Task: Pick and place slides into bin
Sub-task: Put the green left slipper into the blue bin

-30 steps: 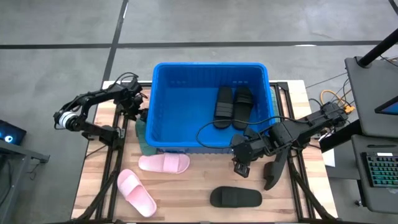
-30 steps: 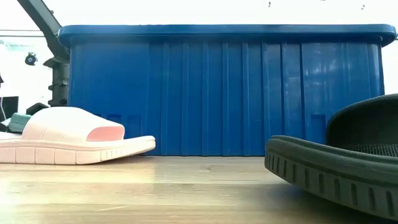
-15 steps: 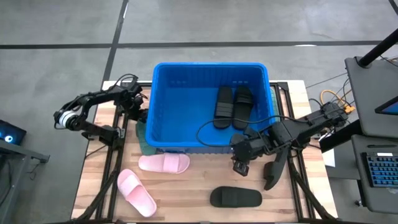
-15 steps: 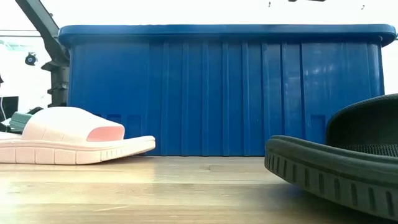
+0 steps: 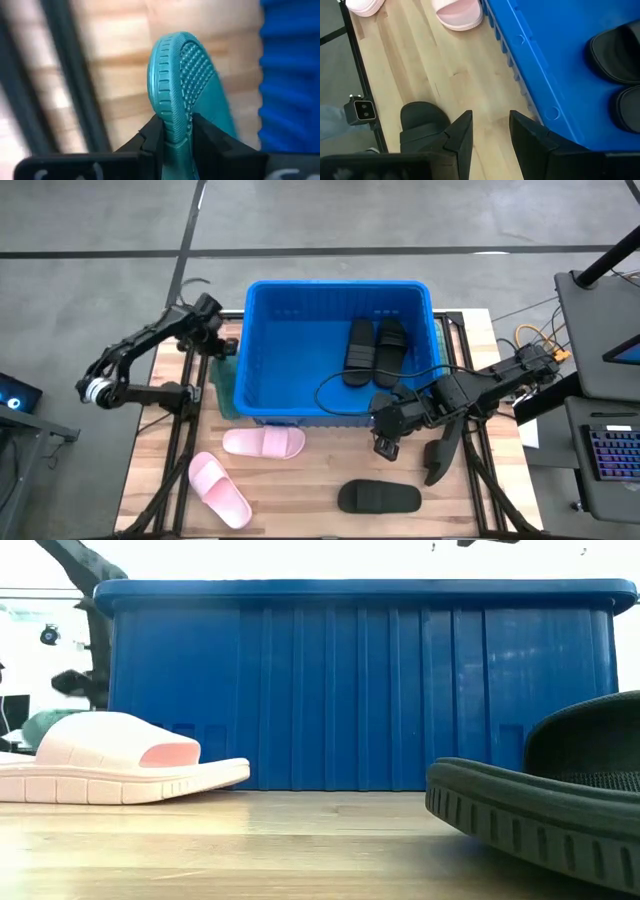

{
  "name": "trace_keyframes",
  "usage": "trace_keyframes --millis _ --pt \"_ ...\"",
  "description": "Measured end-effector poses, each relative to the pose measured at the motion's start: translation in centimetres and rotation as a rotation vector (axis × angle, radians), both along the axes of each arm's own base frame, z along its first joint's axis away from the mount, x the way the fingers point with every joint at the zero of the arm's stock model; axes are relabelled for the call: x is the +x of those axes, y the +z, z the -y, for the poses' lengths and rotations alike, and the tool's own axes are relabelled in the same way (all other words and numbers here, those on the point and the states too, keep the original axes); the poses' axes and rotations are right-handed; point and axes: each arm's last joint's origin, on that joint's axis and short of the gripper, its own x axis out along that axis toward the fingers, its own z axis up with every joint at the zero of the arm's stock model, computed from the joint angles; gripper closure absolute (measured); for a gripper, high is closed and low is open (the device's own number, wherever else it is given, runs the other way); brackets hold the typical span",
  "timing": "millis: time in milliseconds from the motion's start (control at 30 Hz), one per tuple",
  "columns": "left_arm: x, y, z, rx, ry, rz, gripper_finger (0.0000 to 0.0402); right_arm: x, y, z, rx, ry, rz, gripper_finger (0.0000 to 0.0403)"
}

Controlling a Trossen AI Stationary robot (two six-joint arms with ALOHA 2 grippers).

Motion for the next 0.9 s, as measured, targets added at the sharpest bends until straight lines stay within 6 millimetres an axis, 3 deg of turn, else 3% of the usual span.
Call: trace_keyframes --millis 167,433,700,900 --pt "-0.4 4.0 0.4 0.155 0.043 -0.001 0.0359 0.0 0.0 0.0 -0.008 0.008 0.001 0.0284" --pt "-2.1 12.2 2.5 0.564 0.122 0.014 0.0364 0.0 0.0 0.0 -0.011 0.015 0.001 0.0284" --pt "-3.9 19.9 6.7 1.085 0.035 0.282 0.0364 -0.4 0.4 0.1 -0.011 0.025 0.010 0.0284" --pt "-4.5 23.0 9.1 1.358 -0.089 0.523 0.0365 -2.2 2.2 0.8 0.024 0.001 0.071 0.0284"
